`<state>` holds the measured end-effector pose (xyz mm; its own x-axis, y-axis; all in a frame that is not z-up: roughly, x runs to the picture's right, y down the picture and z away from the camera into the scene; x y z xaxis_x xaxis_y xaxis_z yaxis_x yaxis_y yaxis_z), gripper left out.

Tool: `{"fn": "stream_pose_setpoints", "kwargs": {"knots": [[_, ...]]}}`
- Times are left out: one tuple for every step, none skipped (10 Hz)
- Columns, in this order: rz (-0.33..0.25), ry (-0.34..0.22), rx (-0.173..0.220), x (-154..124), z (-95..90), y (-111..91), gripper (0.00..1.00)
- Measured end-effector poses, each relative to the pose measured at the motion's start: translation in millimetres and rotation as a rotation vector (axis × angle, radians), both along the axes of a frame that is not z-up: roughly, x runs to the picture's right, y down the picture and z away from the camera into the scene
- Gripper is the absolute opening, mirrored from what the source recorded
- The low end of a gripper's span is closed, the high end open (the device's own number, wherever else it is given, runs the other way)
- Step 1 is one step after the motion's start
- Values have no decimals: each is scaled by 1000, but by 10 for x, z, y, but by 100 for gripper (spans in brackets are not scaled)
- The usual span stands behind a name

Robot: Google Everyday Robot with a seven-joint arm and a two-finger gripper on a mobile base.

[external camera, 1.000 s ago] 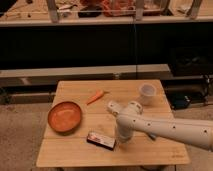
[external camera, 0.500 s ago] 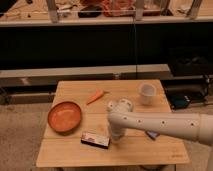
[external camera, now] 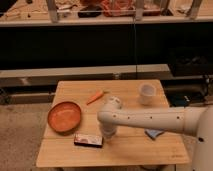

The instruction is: Push the eraser across the table

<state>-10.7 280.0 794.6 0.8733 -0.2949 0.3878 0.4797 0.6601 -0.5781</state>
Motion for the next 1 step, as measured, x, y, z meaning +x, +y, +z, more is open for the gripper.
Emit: {"fn": "stream_pose_setpoints", "kwargs": {"knots": [[-18, -14, 3, -161, -6, 11, 0]]}}
